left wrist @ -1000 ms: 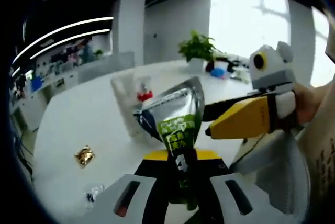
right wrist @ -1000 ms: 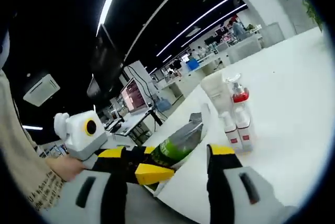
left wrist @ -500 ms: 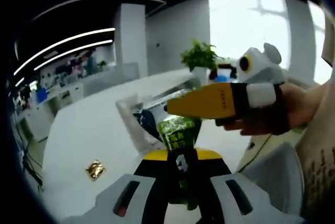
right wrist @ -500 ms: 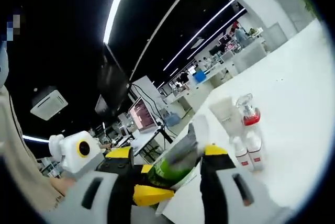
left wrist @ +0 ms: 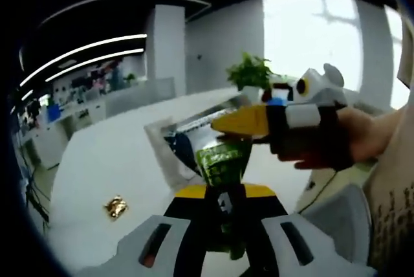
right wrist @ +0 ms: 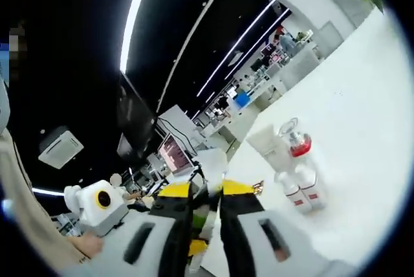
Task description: Arrange the skincare products in the storage area until every visible bottle or jar stands upright without overlapping.
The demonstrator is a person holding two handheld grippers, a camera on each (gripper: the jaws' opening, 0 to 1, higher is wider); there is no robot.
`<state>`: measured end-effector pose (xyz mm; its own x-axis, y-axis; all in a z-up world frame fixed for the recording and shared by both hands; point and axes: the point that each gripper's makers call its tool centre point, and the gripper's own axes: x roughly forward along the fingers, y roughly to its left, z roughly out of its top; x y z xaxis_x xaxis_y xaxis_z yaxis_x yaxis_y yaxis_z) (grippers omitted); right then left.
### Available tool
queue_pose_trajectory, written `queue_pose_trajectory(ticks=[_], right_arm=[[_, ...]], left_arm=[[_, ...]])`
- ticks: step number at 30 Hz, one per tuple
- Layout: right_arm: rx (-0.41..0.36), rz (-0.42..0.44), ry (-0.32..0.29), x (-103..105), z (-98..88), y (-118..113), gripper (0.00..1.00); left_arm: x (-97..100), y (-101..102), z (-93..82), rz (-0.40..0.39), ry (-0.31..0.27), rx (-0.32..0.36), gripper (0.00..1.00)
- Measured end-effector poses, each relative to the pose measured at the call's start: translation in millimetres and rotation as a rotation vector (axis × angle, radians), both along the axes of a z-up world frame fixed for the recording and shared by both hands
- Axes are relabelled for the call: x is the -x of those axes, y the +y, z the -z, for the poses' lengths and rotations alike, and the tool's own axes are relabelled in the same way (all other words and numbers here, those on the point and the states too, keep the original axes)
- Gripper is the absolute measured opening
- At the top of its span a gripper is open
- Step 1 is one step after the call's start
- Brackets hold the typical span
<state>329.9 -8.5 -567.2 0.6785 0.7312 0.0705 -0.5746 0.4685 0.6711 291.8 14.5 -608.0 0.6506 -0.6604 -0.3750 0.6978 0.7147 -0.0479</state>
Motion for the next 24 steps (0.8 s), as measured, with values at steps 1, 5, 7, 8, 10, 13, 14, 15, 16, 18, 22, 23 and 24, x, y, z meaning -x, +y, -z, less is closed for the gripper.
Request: queue_pose_trajectory(ticks=[1, 5, 7, 8, 10, 13, 14, 15, 16, 18, 22, 23, 24], right_arm=[[-0.011, -0.013, 0.002, 1.2, -2.0, 1.6, 0.09], [0.056, -0.035, -0.049, 3.4, -3.7, 4.6, 0.04], [0.03, -0.052, -0.032, 4.0, -4.5, 4.4, 0.03], [0.017, -0.055, -0.022, 3.8, -4.6, 3.3, 0.03], [0.015, -0.057, -0.019, 3.9, -4.4, 2.4, 0.03], [0.028, -0.061, -0.015, 4.9, -3.2, 0.5, 0.02], [0.029, -0.065, -0.013, 5.3, -2.7, -1.2, 0.02], [0.028, -0.068, -0.008, 5.9, -2.4, -2.4, 0.02], [0.022, -0.078, -0.002, 7.4, -2.6, -3.4, 0.02], [-0.008, -0.115, 0.005, 12.5, -6.5, -2.8, 0.02], [-0.146, -0.208, 0.002, 24.2, -29.9, -0.2, 0.02], [-0.189, -0.235, -0.003, 27.3, -38.3, 0.1, 0.02], [-0.221, -0.252, -0.002, 28.8, -43.7, 0.1, 0.02]], left_arm=[[0.7, -0.3, 0.8, 0.003, 0.007, 0.002, 0.21], [1.8, 1.9, 2.4, 0.027, 0.023, 0.001, 0.34], [2.9, 2.2, 2.2, 0.041, 0.023, 0.001, 0.37], [3.5, 1.8, 1.9, 0.048, 0.021, 0.001, 0.39], [4.5, 2.3, 1.0, 0.058, 0.022, -0.001, 0.39], [2.6, 7.4, -6.8, 0.054, 0.01, 0.022, 0.39], [0.8, 9.1, -10.8, 0.047, 0.003, 0.039, 0.41], [-2.1, 11.6, -17.2, 0.032, 0.002, 0.079, 0.42], [-4.4, 13.9, -19.9, 0.023, 0.004, 0.1, 0.44], [-7.5, 18.7, -22.5, 0.015, 0.028, 0.142, 0.49], [-7.5, 20.6, -26.5, 0.055, 0.121, 0.269, 0.61], [-6.5, 20.0, -28.7, 0.065, 0.147, 0.31, 0.62], [-6.1, 18.8, -35.1, 0.079, 0.173, 0.391, 0.62]])
